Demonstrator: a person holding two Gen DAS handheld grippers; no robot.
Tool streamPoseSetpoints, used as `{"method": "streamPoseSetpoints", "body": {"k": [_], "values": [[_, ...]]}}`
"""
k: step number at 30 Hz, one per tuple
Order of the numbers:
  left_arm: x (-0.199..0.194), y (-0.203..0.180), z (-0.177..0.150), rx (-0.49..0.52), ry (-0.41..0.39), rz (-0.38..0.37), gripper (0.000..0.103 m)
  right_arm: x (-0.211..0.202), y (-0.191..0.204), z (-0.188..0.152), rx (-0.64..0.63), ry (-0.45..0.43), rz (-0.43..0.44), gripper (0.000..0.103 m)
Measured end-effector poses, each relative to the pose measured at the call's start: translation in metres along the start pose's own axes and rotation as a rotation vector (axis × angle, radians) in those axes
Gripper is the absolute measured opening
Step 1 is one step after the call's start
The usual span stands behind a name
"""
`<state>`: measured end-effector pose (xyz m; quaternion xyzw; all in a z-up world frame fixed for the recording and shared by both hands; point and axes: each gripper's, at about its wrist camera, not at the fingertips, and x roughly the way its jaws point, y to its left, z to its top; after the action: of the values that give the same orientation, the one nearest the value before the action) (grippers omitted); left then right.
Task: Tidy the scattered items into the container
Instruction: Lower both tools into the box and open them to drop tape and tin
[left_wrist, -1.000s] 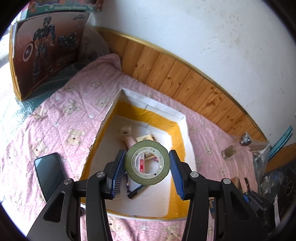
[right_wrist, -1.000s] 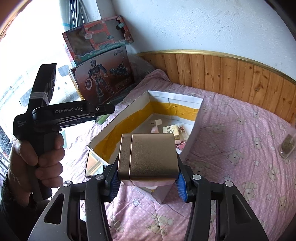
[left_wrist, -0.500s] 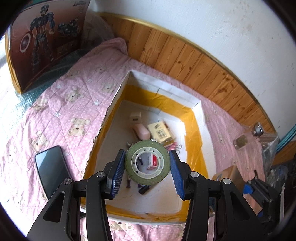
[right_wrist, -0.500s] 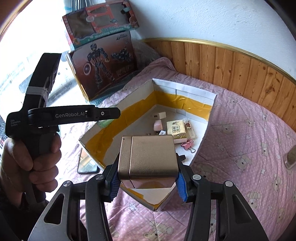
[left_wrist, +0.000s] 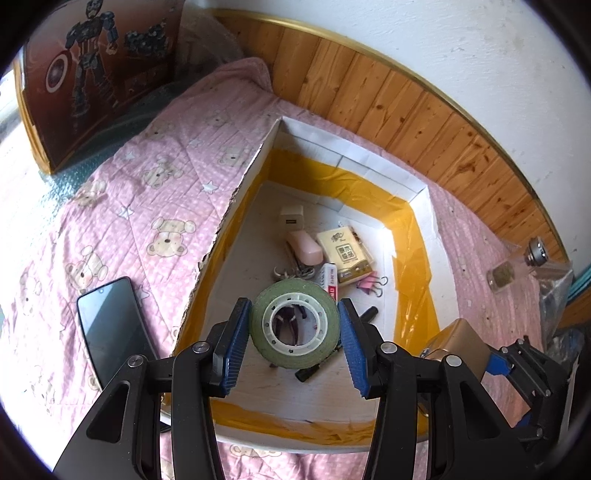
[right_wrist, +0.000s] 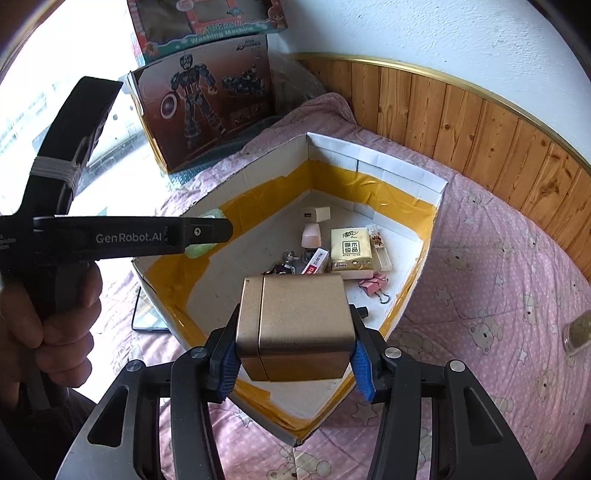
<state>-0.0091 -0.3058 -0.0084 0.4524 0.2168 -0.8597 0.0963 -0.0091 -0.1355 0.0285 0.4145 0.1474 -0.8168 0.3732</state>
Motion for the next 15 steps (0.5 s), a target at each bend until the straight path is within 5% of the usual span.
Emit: {"method": "streamPoseSetpoints", "body": {"k": [15], "values": [[0.0005, 0.0045, 0.0023, -0.02, 0.009, 0.015, 0.053, 0.005, -0.0038, 0.0009, 0.025, 0.002, 0.0, 0.057]]}}
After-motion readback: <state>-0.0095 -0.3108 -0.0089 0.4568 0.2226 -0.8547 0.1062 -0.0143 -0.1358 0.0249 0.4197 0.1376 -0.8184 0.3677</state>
